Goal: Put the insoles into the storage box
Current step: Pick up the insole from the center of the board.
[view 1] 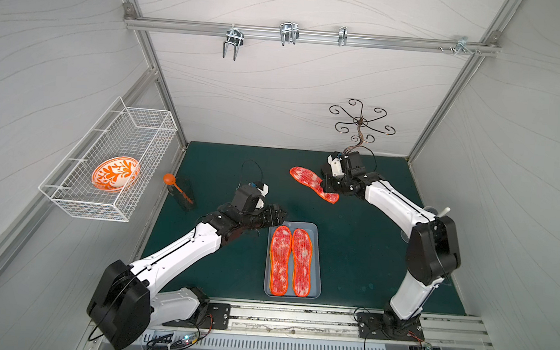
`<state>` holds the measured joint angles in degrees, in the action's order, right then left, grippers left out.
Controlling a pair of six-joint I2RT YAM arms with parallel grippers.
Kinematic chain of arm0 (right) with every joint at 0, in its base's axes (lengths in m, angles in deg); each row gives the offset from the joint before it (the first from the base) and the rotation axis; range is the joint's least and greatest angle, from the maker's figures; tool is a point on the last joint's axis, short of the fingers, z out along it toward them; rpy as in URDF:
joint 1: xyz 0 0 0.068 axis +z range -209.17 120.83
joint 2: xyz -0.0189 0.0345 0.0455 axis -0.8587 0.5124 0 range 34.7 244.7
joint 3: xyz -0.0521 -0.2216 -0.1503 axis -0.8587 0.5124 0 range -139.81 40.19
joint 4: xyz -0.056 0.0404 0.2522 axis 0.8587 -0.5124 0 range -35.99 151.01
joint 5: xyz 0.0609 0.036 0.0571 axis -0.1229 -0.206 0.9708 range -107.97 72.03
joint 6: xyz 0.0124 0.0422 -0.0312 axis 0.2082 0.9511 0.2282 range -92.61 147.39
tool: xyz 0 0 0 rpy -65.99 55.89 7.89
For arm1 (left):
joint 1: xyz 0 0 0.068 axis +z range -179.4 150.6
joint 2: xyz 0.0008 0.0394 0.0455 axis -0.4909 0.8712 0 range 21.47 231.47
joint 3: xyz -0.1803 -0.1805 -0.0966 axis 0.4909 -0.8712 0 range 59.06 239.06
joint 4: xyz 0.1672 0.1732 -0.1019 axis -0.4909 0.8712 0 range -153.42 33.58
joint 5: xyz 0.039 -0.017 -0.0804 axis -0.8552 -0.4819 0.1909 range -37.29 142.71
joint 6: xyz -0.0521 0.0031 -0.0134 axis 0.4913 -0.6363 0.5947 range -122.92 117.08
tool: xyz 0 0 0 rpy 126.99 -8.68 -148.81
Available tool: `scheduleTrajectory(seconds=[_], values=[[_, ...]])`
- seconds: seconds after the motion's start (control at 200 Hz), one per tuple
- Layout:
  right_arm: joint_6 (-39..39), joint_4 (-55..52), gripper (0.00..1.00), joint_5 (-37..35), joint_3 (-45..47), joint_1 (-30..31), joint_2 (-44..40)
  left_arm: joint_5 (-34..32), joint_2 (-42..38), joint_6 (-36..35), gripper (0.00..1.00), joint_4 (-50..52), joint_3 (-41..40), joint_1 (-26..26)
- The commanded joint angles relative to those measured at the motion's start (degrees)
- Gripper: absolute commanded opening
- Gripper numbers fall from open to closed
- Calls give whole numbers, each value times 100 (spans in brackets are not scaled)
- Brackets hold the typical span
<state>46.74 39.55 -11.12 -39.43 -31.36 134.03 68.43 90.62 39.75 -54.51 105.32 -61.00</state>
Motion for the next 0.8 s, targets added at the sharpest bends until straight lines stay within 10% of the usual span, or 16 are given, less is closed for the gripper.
scheduleTrajectory(seconds=[0.0, 0.795], values=[[976, 576, 0, -348, 548, 343, -626, 43, 228, 591, 76, -1197, 155, -130], [2364, 864, 0, -1701, 2080, 1696, -2591, -141, 1187, 1815, 60, -2954, 470, -514]])
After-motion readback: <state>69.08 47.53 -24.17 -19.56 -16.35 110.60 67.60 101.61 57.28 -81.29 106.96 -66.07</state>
